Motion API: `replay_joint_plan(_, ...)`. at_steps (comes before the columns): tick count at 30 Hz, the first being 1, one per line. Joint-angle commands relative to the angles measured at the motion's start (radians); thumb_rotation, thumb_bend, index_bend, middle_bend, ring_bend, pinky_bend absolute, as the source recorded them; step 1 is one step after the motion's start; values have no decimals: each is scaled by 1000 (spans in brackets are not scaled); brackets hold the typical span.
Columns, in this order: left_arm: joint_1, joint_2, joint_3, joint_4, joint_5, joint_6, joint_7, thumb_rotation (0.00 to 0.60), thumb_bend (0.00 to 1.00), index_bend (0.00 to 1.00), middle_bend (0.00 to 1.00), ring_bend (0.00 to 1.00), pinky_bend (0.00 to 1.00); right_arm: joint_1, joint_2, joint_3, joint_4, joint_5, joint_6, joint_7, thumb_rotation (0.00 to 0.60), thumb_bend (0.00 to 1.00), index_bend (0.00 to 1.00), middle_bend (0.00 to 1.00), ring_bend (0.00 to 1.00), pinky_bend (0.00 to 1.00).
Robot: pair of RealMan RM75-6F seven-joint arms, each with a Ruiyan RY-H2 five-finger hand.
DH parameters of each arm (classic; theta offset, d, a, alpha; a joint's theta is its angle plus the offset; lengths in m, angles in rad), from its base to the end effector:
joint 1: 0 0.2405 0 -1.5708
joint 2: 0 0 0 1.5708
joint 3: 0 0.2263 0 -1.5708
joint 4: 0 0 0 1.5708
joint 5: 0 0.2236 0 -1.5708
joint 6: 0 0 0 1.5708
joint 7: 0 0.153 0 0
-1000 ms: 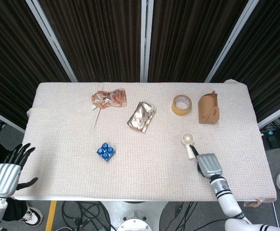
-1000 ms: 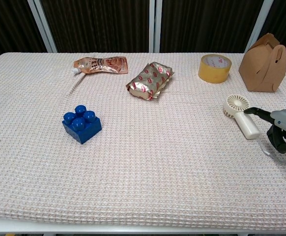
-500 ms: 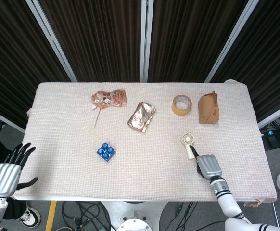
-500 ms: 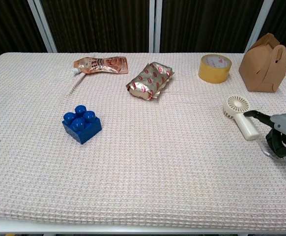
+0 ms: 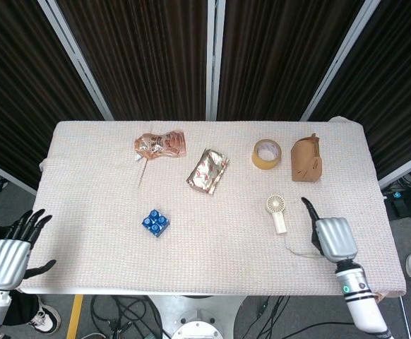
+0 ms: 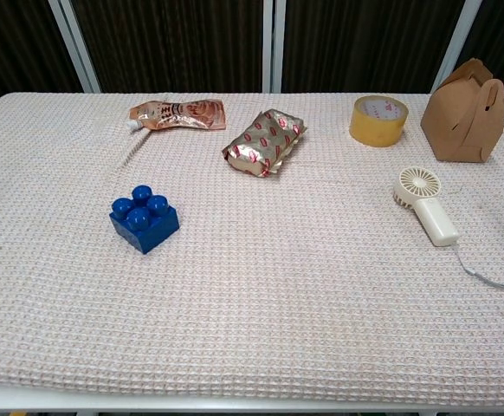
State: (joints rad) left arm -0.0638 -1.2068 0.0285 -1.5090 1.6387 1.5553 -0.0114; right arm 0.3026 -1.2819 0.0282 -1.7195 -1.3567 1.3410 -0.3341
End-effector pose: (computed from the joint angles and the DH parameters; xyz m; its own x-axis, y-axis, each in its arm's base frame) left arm -0.2870 0.1647 0.1070 0.4053 0.0189 0.9140 0.9077 -0.1272 -0.3999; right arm -0.2248 -0.2303 0.0575 0.4598 -0.1215 0.8797 -0.8855 -0.1375 0.4439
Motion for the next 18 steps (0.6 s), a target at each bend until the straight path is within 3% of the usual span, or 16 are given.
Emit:
replay_joint_plan(1,2,3,2,-9,5,5,10,600,0,112,45,0,173,-94,55,-22,41,-134,174,92,600,1000,22,910,893,804)
replay_joint_plan(5,8,8,10,-25,16,12,31,600,0,112,45,0,173,-165,75,-51,127,-204,285,159,600,1000,12,878,852,781)
replay_joint_plan(7,12,9,14,-34,23,17,44,600,0,112,44,0,173,-196,93,-77,179,-222,304,192,600,929,2,704,651,635)
replay_joint_plan(8,13,10,15,-37,26,19,48,600,0,112,45,0,173,-208,103,-87,197,-221,302,201,600,803,0,540,482,489)
replay_joint_plan(9,15,10,17,-42,29,21,54,600,0,112,44,0,173,-222,113,-94,214,-215,305,211,600,610,0,369,318,336)
replay_joint_plan(10,16,10,18,-47,31,23,59,600,0,112,44,0,173,-231,117,-97,221,-214,308,238,600,311,0,149,114,136)
replay_joint_plan(11,16,11,19,-51,34,23,64,600,0,112,44,0,173,-238,122,-103,224,-220,308,296,600,55,0,7,1,4)
replay_joint_plan(12,17,12,20,-57,38,25,71,600,0,112,44,0,173,-243,130,-113,231,-236,310,395,600,0,0,0,0,0)
replay_joint_plan(14,19,13,21,-68,45,31,82,600,0,112,44,0,173,-258,131,-110,279,-253,342,482,600,0,0,0,0,0)
replay_joint_plan(18,24,19,20,-88,52,44,98,600,0,112,45,0,173,-292,99,-86,343,-249,397,452,600,0,0,0,0,0)
